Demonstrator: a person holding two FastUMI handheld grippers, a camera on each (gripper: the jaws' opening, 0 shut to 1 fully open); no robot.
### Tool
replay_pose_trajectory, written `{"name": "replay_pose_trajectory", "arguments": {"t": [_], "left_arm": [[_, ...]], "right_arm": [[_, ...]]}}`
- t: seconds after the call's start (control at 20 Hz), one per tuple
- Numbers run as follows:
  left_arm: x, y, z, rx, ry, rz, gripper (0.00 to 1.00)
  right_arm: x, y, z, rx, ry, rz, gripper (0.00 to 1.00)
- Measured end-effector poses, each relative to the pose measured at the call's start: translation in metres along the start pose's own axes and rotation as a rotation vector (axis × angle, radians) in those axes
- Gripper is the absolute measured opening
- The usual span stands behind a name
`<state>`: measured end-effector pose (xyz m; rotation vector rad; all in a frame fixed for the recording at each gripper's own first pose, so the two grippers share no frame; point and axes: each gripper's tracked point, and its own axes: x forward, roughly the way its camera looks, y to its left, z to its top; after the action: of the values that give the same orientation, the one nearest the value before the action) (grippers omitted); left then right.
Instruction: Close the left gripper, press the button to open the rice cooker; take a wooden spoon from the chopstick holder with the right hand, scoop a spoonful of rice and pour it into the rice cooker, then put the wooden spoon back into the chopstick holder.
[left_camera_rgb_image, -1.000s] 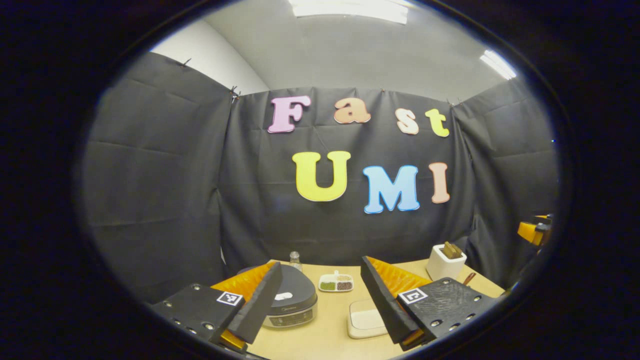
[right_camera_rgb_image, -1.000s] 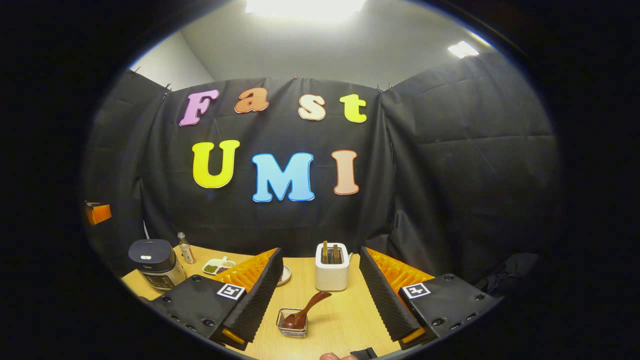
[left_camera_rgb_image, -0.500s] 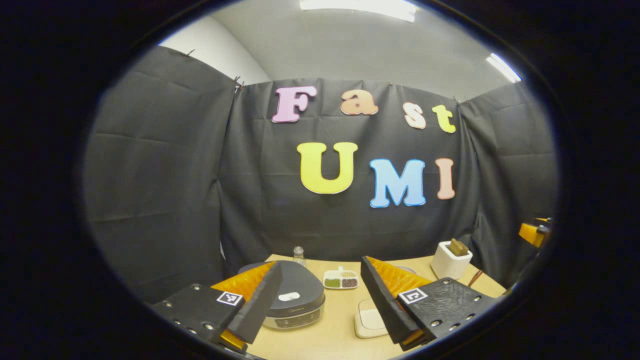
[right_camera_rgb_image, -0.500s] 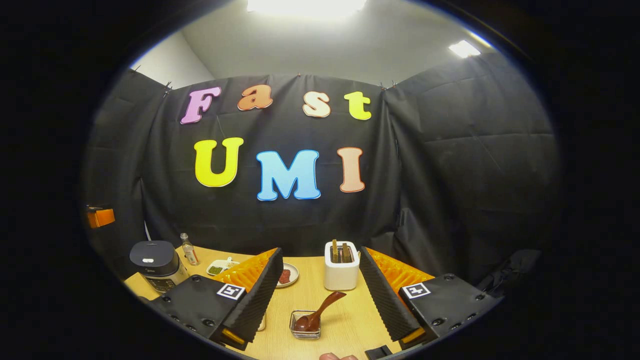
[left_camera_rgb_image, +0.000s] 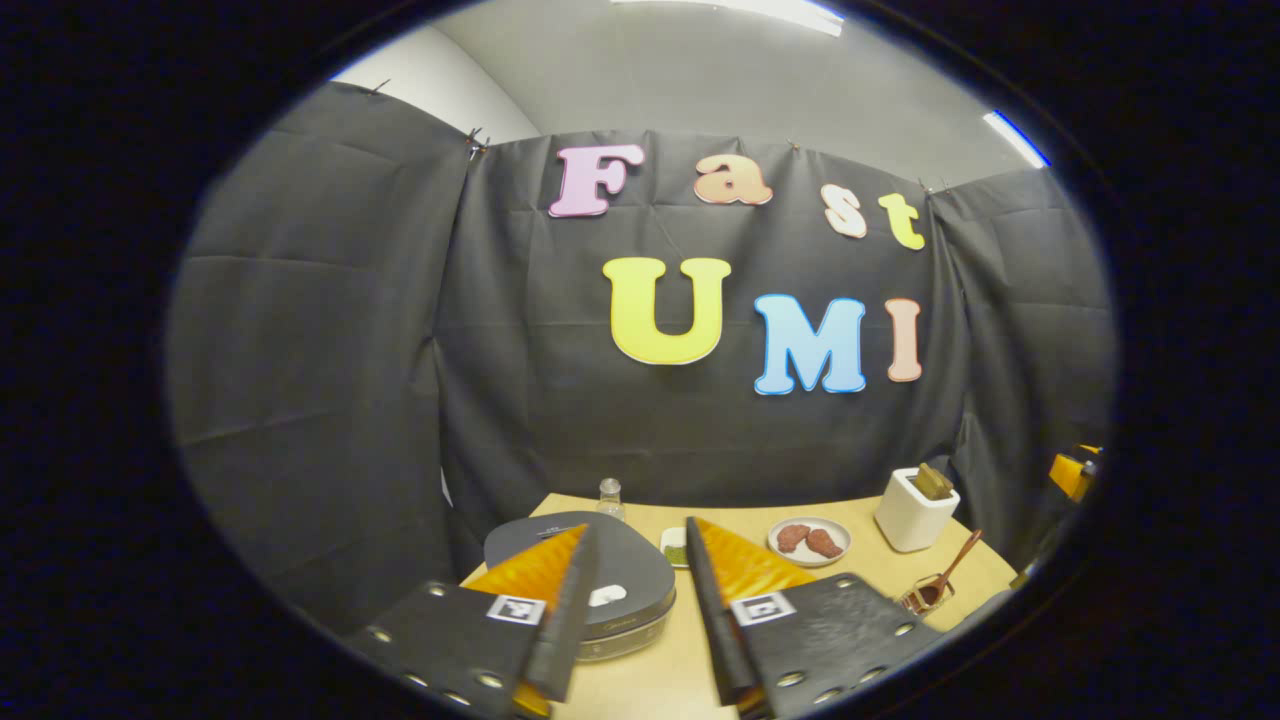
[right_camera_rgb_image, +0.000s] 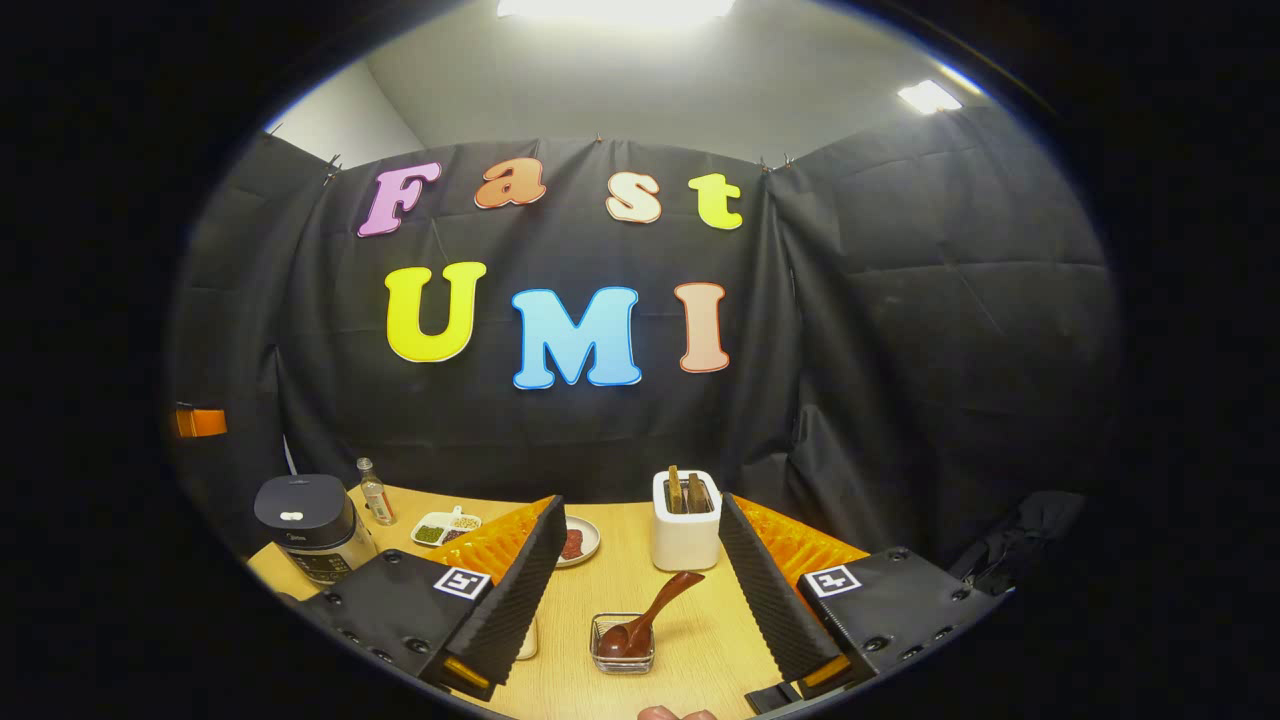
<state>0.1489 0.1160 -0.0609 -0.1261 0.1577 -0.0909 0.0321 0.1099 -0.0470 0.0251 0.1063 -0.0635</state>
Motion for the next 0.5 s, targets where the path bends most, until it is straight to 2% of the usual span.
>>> {"name": "replay_pose_trajectory", "arguments": {"t": [0.1, 0.15, 0.2, 0.25, 0.35, 0.4, 0.45, 0.5], "left_arm": [[0.01, 0.0, -0.006, -0.05, 0.039, -0.032, 0.34], [0.017, 0.01, -0.012, -0.065, 0.046, -0.002, 0.35], [0.025, 0.022, -0.015, -0.084, 0.056, 0.025, 0.21], [0.03, 0.023, -0.022, -0.104, 0.083, 0.01, 0.07], [0.039, 0.024, -0.035, -0.13, 0.124, -0.025, 0.07], [0.046, 0.031, -0.039, -0.128, 0.135, -0.006, 0.07], [0.052, 0.033, -0.047, -0.131, 0.153, -0.016, 0.01], [0.061, 0.032, -0.052, -0.134, 0.17, -0.027, 0.01]], "right_arm": [[0.0, -0.001, 0.001, -0.004, -0.001, -0.012, 0.98], [0.0, -0.001, 0.0, -0.008, -0.005, -0.02, 0.98], [-0.002, -0.002, 0.001, -0.011, -0.006, -0.028, 0.93], [-0.003, -0.003, -0.001, -0.017, -0.007, -0.036, 0.98], [-0.005, -0.007, -0.004, -0.027, -0.003, -0.057, 0.98], [-0.006, -0.008, -0.006, -0.027, 0.004, -0.062, 0.93], [-0.007, -0.009, -0.007, -0.026, 0.007, -0.07, 0.93], [-0.008, -0.011, -0.007, -0.025, 0.009, -0.079, 0.98]]}}
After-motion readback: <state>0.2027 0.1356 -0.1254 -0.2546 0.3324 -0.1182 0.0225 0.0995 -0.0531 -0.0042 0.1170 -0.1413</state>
